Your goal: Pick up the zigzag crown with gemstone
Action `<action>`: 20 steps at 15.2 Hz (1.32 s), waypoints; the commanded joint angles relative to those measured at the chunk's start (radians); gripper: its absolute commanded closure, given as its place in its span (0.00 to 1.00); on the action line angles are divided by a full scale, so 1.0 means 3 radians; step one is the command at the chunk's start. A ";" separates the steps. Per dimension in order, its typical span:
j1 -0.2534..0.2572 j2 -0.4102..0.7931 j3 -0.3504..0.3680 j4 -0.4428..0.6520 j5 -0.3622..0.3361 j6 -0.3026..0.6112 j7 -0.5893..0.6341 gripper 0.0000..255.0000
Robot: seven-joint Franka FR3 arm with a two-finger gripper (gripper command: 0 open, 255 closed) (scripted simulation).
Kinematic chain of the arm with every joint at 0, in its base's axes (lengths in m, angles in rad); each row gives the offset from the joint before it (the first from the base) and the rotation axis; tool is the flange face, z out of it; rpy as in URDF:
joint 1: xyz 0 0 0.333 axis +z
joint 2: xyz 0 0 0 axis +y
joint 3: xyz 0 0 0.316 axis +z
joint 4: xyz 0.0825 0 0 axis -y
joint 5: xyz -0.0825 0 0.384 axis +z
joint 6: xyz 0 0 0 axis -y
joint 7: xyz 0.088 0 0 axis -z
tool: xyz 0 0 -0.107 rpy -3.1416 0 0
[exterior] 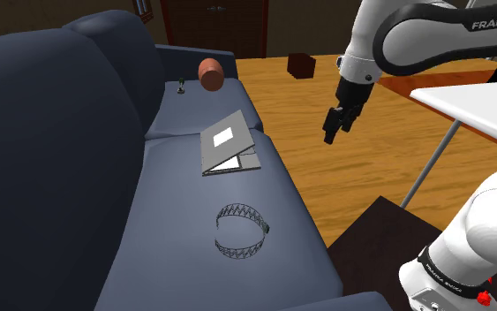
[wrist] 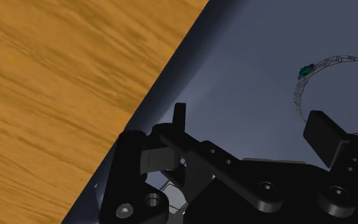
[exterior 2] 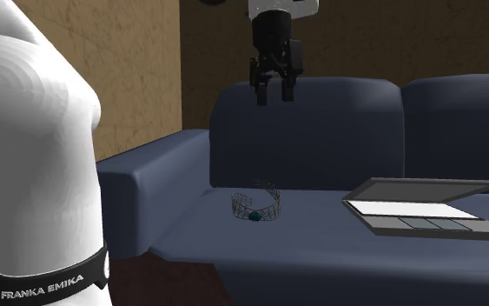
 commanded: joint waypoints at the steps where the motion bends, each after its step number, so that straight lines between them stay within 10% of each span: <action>1: 0.0045 0.0119 0.0065 -0.0105 0.0072 0.0233 0.0057 0.00; 20: 0.0394 0.2159 0.0618 -0.0059 0.0436 0.2305 0.0472 0.00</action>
